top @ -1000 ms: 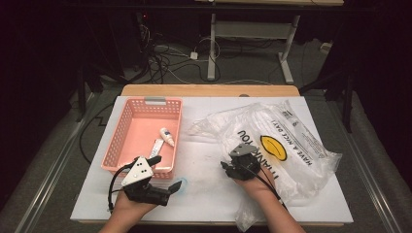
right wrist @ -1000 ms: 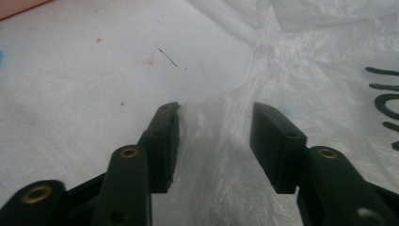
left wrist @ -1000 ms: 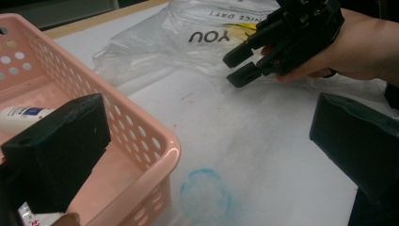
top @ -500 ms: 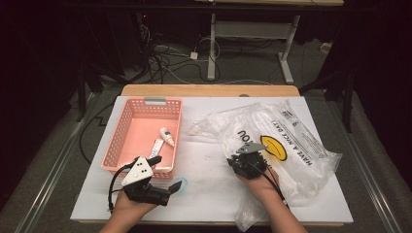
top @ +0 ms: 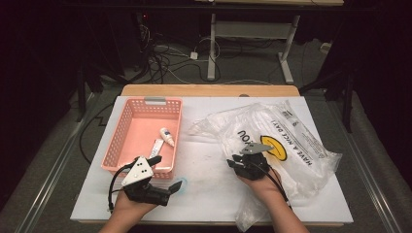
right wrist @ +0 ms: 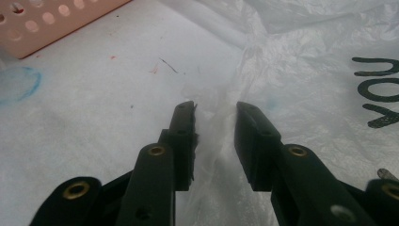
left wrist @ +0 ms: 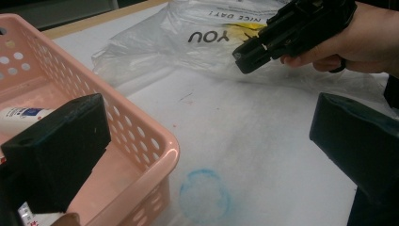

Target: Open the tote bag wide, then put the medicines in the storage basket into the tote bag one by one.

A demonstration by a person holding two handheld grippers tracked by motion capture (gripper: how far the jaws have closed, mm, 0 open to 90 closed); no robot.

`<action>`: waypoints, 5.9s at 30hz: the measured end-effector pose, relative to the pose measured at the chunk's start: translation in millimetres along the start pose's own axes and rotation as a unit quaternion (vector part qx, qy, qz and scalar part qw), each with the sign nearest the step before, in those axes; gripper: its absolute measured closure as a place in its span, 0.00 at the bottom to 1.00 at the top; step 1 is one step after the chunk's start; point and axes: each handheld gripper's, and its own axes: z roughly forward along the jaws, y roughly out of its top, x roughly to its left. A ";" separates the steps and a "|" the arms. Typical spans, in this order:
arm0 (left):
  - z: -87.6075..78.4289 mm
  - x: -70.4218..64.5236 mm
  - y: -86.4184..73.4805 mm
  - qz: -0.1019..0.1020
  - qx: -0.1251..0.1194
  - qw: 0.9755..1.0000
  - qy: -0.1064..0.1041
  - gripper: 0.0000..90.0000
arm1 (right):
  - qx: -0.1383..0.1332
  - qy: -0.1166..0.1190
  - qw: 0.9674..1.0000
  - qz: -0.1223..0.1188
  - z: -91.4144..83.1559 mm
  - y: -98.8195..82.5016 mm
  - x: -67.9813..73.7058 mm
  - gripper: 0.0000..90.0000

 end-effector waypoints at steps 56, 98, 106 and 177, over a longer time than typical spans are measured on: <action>7.2 -3.8 1.2 -0.004 0.005 1.000 -0.020 0.00 | -0.151 -0.032 0.988 -0.011 -77.8 29.7 -26.6 1.00; -15.1 32.1 2.3 -0.039 0.003 0.999 0.025 0.00 | -0.218 -0.037 0.975 0.002 -103.9 39.0 -38.4 1.00; -24.1 46.8 -0.4 -0.052 0.008 0.997 0.048 0.00 | -0.214 -0.026 0.976 0.003 -100.1 37.4 -37.1 1.00; 16.4 130.3 38.9 -0.143 0.139 0.977 0.076 0.00 | -0.214 -0.014 0.977 0.011 -95.8 32.4 -46.6 1.00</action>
